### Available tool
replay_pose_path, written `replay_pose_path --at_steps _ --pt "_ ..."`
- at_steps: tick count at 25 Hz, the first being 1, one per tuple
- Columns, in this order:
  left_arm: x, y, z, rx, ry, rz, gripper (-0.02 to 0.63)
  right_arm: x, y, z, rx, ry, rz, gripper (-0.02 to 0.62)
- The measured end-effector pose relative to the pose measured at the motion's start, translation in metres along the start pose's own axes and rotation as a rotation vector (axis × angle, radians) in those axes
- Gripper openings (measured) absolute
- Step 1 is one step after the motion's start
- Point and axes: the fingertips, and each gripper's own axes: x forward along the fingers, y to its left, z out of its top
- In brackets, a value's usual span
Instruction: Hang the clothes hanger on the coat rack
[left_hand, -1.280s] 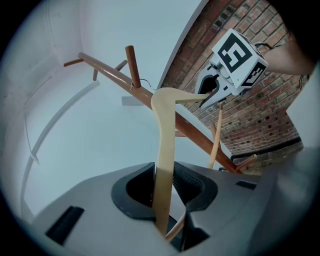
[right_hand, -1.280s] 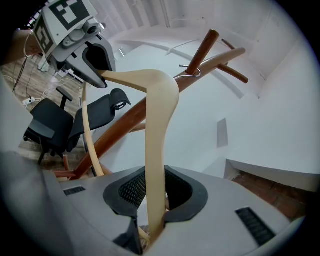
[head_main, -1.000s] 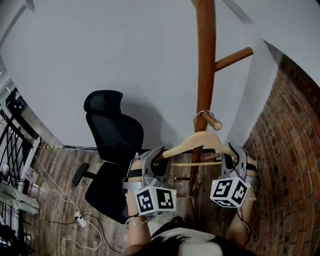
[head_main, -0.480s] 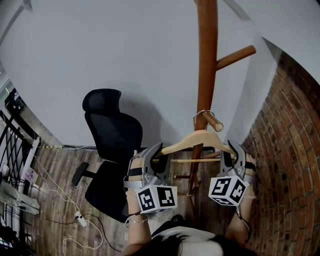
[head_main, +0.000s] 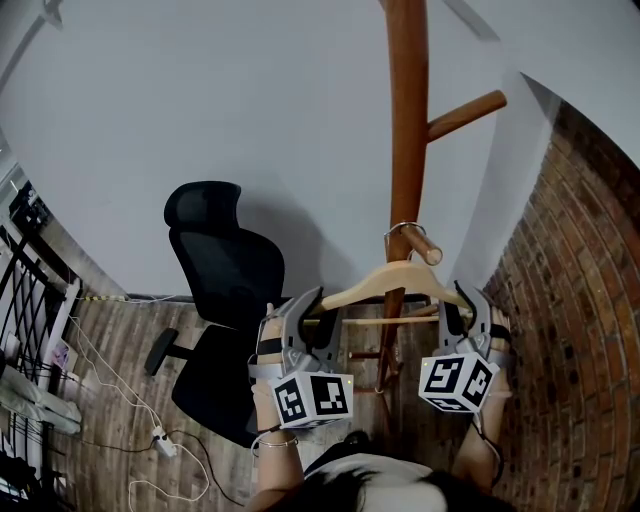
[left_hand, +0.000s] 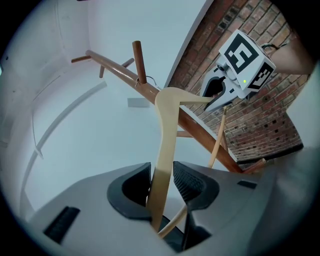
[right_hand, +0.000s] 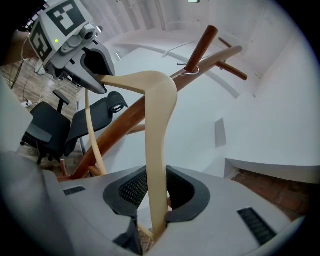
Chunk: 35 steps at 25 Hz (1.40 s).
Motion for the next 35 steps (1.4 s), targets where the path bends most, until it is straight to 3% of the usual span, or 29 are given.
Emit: replay_pose_path --at_steps 35 --pt "-0.028 -0.009 -0.001 -0.026 -0.009 -0.002 0.153 -0.022 0.004 -0.009 -0.019 0.011 -0.047 0.176"
